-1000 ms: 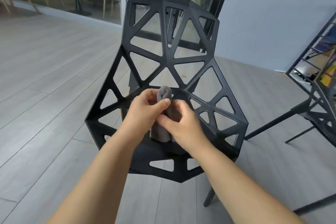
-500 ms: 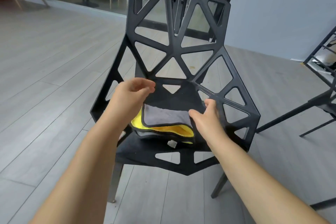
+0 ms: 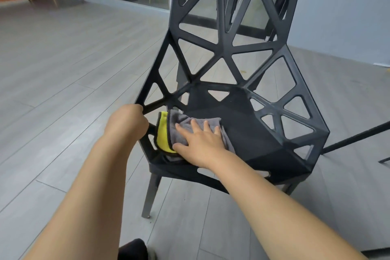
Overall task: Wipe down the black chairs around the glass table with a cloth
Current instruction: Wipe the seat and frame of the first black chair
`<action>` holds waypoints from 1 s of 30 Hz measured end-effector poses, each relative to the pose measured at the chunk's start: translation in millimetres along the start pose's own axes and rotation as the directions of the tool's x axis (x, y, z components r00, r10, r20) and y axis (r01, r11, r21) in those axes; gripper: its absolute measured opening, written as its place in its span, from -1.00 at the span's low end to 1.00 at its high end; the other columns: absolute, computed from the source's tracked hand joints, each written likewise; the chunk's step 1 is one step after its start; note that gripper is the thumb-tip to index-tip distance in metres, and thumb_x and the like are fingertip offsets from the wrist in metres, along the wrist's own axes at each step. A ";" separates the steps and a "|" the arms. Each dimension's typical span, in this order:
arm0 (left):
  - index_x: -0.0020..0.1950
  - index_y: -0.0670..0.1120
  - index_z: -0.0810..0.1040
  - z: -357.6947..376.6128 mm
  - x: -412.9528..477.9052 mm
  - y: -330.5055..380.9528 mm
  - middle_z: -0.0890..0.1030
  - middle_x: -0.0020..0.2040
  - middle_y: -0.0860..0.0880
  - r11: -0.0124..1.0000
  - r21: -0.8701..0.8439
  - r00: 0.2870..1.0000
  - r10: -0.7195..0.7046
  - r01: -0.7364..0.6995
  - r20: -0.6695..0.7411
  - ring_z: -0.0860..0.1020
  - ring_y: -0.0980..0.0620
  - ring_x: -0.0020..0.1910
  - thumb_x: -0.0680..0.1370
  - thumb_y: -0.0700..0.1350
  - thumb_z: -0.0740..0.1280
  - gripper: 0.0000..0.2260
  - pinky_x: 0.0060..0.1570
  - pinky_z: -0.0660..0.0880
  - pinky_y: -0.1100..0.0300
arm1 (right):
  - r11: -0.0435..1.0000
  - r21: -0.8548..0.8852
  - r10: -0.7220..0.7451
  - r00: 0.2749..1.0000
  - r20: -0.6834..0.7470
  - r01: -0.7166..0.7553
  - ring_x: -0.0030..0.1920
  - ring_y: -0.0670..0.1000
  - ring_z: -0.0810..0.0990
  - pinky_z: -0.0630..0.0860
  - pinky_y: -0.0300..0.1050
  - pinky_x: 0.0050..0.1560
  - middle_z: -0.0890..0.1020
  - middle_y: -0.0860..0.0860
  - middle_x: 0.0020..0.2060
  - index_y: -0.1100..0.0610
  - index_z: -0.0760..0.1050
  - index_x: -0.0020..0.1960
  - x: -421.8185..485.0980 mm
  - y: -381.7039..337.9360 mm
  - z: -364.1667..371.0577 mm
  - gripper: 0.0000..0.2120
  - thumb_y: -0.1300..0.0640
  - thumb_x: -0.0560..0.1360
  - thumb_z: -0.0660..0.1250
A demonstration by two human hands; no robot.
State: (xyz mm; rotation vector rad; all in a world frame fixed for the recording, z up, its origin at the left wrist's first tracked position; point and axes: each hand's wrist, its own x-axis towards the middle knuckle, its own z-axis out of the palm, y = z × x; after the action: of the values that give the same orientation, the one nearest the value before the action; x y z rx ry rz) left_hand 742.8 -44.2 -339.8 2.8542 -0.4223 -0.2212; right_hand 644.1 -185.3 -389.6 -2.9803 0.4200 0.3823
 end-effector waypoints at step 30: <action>0.23 -0.06 0.50 66.8 -29.5 47.6 0.50 0.23 0.02 0.830 0.145 0.838 0.546 -0.539 -0.012 0.31 -0.03 0.36 0.58 0.01 0.17 -0.71 0.32 0.23 0.10 | 0.987 -0.049 0.144 0.979 -0.142 -0.152 0.53 -0.05 -0.10 -0.19 -0.09 0.48 -0.02 -0.14 0.54 -0.25 -0.10 0.51 -127.5 169.7 17.3 -0.42 -0.10 0.51 -0.07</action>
State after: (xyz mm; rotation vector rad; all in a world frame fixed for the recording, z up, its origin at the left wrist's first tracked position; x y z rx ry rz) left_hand 690.0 -94.1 -387.9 2.7119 -1.2530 -0.0059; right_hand 473.2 -312.2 -384.9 -3.0540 0.6586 0.2056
